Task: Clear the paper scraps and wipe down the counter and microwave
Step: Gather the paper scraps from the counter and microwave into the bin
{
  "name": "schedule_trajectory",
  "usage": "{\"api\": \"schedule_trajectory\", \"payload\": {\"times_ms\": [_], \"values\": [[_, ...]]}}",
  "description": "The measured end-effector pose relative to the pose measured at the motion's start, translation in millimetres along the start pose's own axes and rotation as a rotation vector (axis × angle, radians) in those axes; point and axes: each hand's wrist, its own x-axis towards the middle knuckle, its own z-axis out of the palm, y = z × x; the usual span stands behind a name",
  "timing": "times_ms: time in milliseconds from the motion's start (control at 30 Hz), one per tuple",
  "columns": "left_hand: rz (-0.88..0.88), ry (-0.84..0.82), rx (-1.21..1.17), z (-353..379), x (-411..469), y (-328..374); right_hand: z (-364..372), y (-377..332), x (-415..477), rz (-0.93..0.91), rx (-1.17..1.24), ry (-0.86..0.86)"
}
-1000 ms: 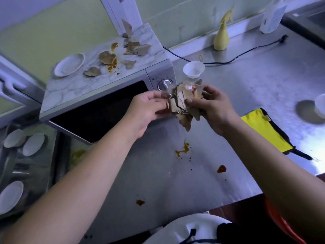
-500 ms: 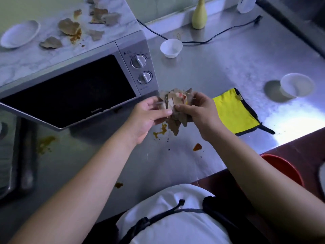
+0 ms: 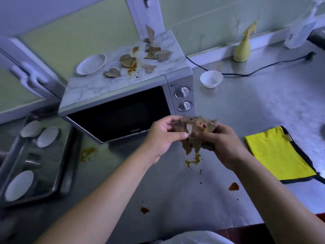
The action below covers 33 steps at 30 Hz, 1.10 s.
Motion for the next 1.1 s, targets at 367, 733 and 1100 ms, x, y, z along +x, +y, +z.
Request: {"api": "schedule_trajectory", "payload": {"times_ms": [367, 733, 1100], "values": [[0.230, 0.284, 0.483, -79, 65, 67, 19, -41, 36, -0.129, -0.004, 0.150], [0.389, 0.145, 1.337, -93, 127, 87, -9, -56, 49, -0.142, 0.014, 0.184], [0.109, 0.204, 0.055, -83, 65, 102, 28, -88, 72, -0.236, -0.076, -0.168]]}}
